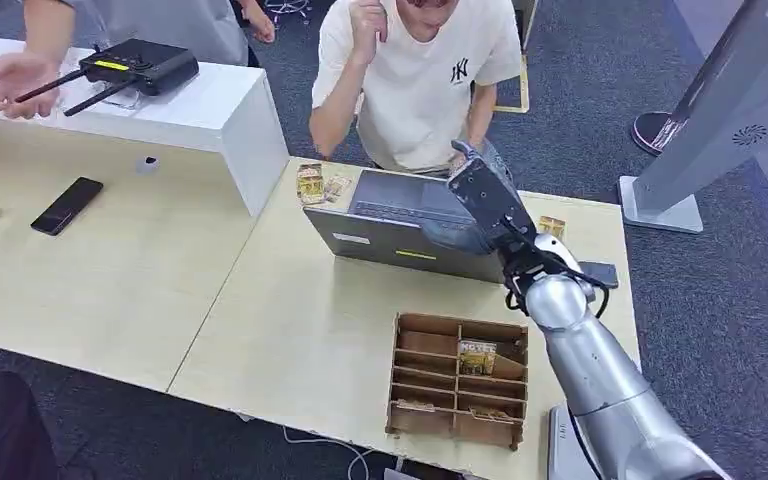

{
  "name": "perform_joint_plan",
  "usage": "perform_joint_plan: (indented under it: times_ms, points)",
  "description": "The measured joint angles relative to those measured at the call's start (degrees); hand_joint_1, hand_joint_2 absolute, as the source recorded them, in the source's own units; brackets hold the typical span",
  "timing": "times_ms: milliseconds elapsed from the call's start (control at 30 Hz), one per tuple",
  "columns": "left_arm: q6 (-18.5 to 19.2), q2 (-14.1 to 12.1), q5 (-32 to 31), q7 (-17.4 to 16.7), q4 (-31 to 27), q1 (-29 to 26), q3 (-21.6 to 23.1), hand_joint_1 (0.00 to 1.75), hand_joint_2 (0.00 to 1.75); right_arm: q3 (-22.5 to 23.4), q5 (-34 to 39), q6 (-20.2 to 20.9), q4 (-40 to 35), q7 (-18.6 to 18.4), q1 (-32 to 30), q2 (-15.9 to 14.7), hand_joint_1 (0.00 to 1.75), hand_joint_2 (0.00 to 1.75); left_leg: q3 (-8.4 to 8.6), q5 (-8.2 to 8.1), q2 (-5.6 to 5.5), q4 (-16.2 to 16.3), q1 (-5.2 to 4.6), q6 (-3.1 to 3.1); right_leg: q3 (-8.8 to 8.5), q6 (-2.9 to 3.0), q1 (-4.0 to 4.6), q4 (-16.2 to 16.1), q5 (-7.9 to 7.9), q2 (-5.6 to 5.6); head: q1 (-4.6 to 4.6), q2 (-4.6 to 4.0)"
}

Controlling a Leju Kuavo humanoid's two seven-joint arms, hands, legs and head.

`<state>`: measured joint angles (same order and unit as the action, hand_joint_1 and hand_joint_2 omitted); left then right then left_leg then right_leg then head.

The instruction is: Pass the card to the sensor for recognition and then transmit it.

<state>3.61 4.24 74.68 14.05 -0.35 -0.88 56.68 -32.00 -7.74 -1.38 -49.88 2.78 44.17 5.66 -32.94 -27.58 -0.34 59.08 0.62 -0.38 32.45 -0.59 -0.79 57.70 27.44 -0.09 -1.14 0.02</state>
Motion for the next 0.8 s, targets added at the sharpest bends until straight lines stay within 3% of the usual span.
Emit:
perform_joint_plan:
  times_ms: [333,567,800]
  points:
    - [0.5,0.0,-0.5,0.3,0.0,-0.1,0.0,0.00,0.00,0.0,1.4,0.0,-3.0,0.6,-2.9,0.0,0.00,1.75,0.00,0.00,0.00,0.0,0.00,0.00,0.01,0.00,0.00,0.0,0.00,0.00,-0.02,0.00]
    - [1.3,-0.1,-1.0,0.5,0.0,-0.3,0.0,0.00,0.00,0.8,6.6,0.9,-6.3,1.9,-5.4,0.0,0.00,1.75,-0.01,0.00,0.00,0.0,0.00,0.00,0.02,0.00,0.00,0.0,0.00,0.00,0.00,0.00]
    - [2.3,-0.2,-1.8,1.7,0.0,-0.7,-0.1,0.00,0.00,2.3,11.9,0.7,-10.8,5.4,-8.9,0.0,0.00,1.75,-0.02,-0.01,0.01,0.0,0.00,0.00,0.05,0.00,0.00,0.0,0.01,0.01,0.00,0.00]
